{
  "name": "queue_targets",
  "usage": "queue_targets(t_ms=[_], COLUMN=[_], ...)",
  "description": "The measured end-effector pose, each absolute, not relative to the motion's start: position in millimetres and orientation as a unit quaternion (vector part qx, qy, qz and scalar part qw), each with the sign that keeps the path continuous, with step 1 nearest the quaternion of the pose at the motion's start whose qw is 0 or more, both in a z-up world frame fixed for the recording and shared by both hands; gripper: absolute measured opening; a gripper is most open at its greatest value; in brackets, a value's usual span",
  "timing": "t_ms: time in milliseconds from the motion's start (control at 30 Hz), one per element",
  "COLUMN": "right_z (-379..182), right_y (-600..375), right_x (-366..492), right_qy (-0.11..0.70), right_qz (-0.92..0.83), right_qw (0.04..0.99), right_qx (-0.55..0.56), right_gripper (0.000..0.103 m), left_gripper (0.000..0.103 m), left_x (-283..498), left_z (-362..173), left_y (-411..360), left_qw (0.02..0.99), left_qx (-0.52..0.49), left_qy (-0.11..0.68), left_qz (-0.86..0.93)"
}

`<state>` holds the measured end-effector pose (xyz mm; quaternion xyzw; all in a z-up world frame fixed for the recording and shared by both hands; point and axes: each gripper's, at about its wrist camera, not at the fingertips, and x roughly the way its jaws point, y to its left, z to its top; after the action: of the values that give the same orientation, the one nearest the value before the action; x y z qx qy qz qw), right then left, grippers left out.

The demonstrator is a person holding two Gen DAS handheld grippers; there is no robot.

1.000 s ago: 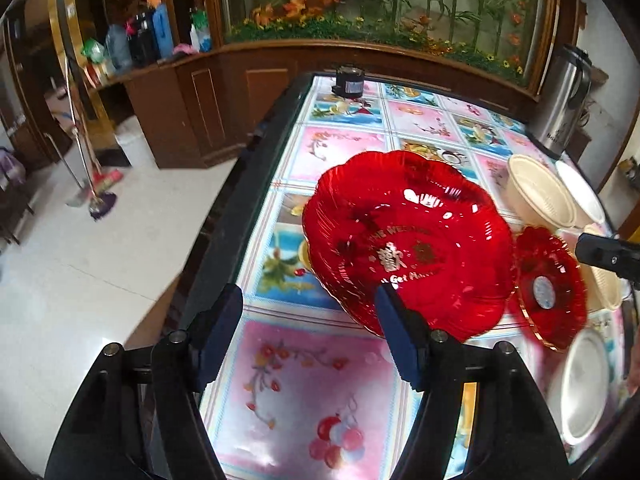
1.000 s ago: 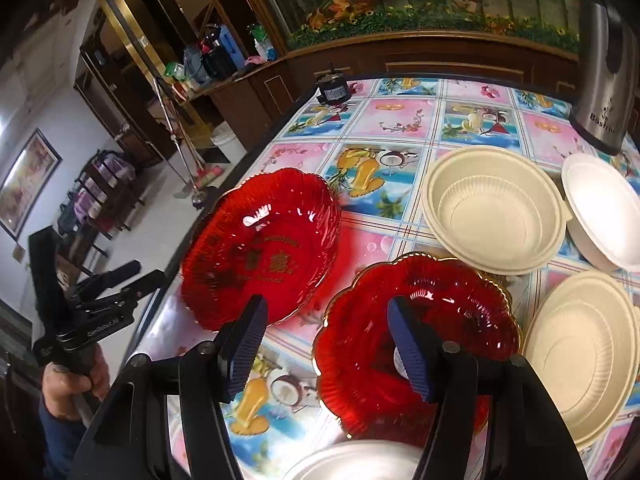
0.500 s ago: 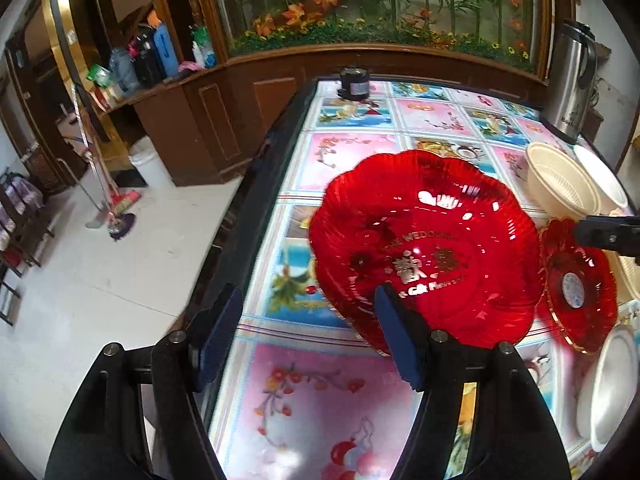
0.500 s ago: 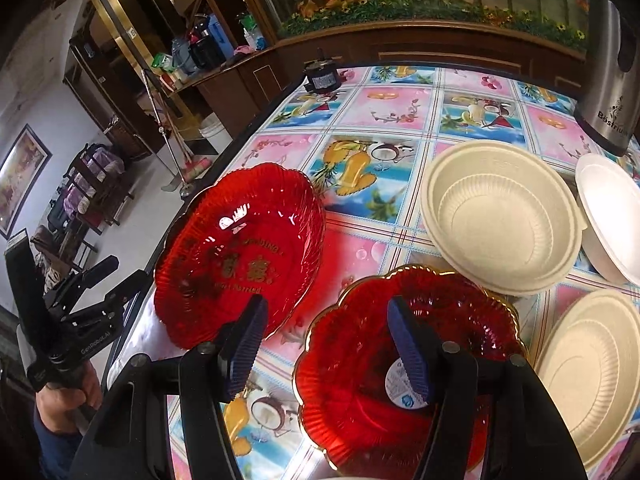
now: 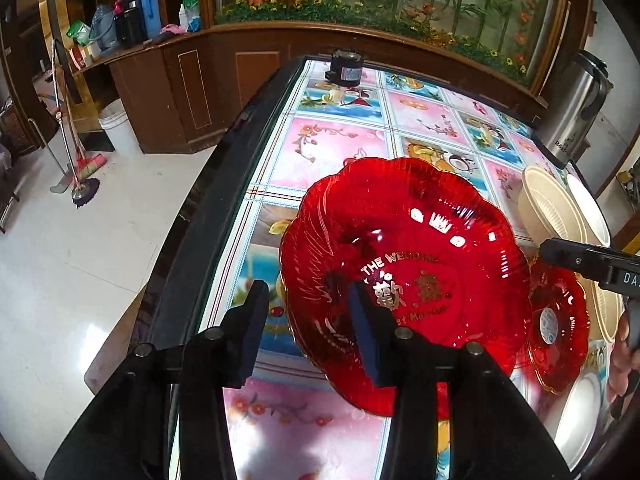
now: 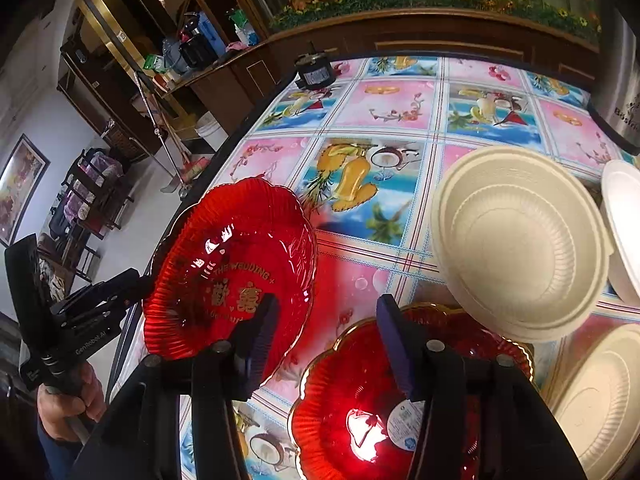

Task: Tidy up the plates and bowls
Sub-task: 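Close the left gripper on the rim of the large red plate, then lift the large red plate with the left gripper and tilt it upright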

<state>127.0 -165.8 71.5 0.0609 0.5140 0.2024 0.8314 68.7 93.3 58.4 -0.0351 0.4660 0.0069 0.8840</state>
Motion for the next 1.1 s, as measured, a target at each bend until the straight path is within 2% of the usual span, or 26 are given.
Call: queue_targets(t_ms=[133,167,233,300,533,900,1100], right_z=[63.2,60.4,52.8,47.4,46.3,45.2,48.4], right_y=[-158.1,-155.3,-148.3,-144.3,-141.5,-121.1,-120.0], right_x=[137.9,140.8,146.6,147.8,126.4,40.2,13.1], right_qy=[0.526,0.530,0.542,0.548,0.552,0.563,0.558], right_qz=[0.210,0.212,0.207,0.211,0.216,0.277,0.301], right_qw=[0.822,0.818,0.812,0.807,0.803,0.778,0.773], right_qx=[0.067,0.067,0.061,0.064,0.064,0.022,0.009], right_gripper=[0.042,0.037,0.031,0.005,0.004,0.009,0.013], left_gripper=[0.040,0.039,0.020,0.019,0.016,0.016,0.017], left_x=[80.8,83.6,89.6,92.1,62.1,-36.8,-52.8], left_z=[47.9,44.4,34.2,26.4,30.0,36.5,32.6], left_y=[97.9,98.6,99.2,98.2,101.1,118.4,124.2], left_qw=[0.876,0.874,0.867,0.863,0.864,0.872,0.873], left_qx=[-0.047,-0.050,-0.056,-0.060,-0.058,-0.062,-0.066], left_qy=[0.479,0.483,0.495,0.502,0.500,0.485,0.484], left_qz=[0.010,0.009,0.006,0.002,-0.011,-0.003,0.012])
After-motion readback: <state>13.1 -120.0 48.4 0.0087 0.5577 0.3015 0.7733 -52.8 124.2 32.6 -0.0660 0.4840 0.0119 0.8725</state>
